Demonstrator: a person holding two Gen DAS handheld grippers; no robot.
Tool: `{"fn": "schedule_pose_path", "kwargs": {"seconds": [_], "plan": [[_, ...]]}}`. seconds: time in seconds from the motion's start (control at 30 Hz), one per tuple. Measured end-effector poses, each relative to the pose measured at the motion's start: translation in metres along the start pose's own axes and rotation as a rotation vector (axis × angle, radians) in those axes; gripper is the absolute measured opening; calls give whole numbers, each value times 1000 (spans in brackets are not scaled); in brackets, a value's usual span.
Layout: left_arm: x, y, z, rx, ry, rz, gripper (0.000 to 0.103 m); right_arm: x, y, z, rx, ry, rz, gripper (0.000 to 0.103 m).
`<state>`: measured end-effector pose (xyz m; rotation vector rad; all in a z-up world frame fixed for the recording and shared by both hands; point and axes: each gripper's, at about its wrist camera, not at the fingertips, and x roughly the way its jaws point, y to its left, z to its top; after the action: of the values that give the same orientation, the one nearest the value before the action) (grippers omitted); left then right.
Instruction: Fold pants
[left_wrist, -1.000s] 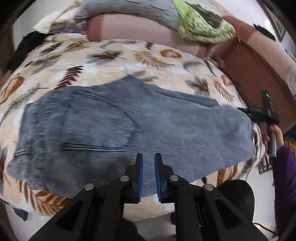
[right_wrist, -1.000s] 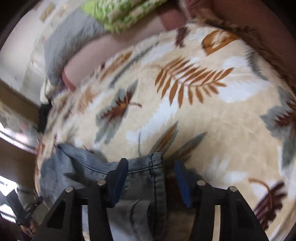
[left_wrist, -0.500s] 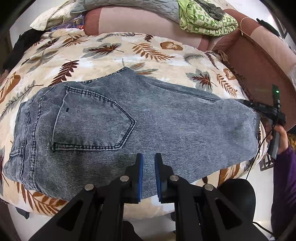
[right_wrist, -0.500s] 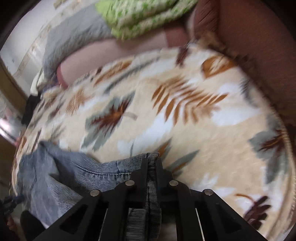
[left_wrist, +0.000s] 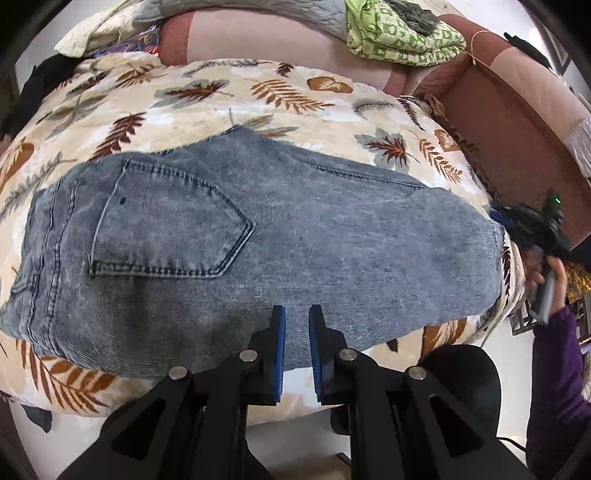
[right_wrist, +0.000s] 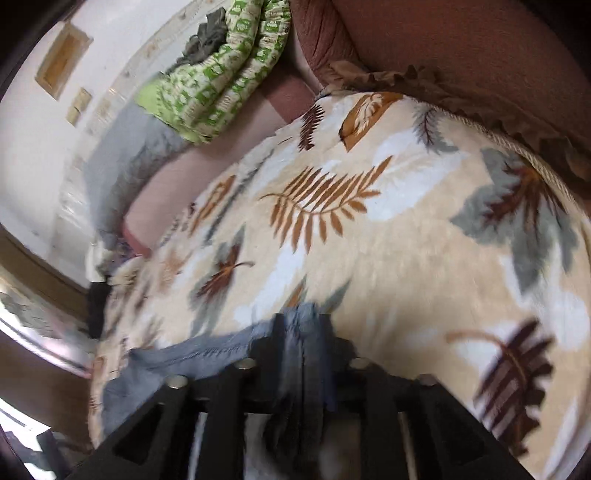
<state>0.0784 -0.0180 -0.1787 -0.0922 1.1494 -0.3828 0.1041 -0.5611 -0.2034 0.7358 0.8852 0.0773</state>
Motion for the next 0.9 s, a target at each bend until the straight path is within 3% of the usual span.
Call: {"fn": "schedule_pose_path", "kwargs": {"seconds": [0.07,0.23,0.33,0.37,0.4,0.47,0.57,0.67,0.8,0.9], "plan": [[3,-1,-2,-7,6,-6,12,-10,-2,-5,30,33,73,59],[3,-13,-8,7,6,-33,15,6,7,-13,35,172,88,61],[1,-16,-12,19,-3,-11,51,29,19,-21,-1,245,60,61],[0,-16,-13,22,-7,7,60,36,26,-24,-27,263,39,54],[-1,-15,-13,25,-10,27,60,39,33,-25,-62,263,3,36],[-2,-12,-12,36,-12,53,61,32,49,-22,-132,195,-32,23],[-3,-4,-7,28,-22,103,67,7,70,-8,-186,30,-17,21],[0,1,-2,11,-20,105,67,0,84,6,-240,-69,-34,21],[8,-3,-2,11,-2,97,67,34,65,14,-204,-32,-136,23],[15,-8,-4,34,21,99,67,70,36,10,-143,53,-233,30]]}}
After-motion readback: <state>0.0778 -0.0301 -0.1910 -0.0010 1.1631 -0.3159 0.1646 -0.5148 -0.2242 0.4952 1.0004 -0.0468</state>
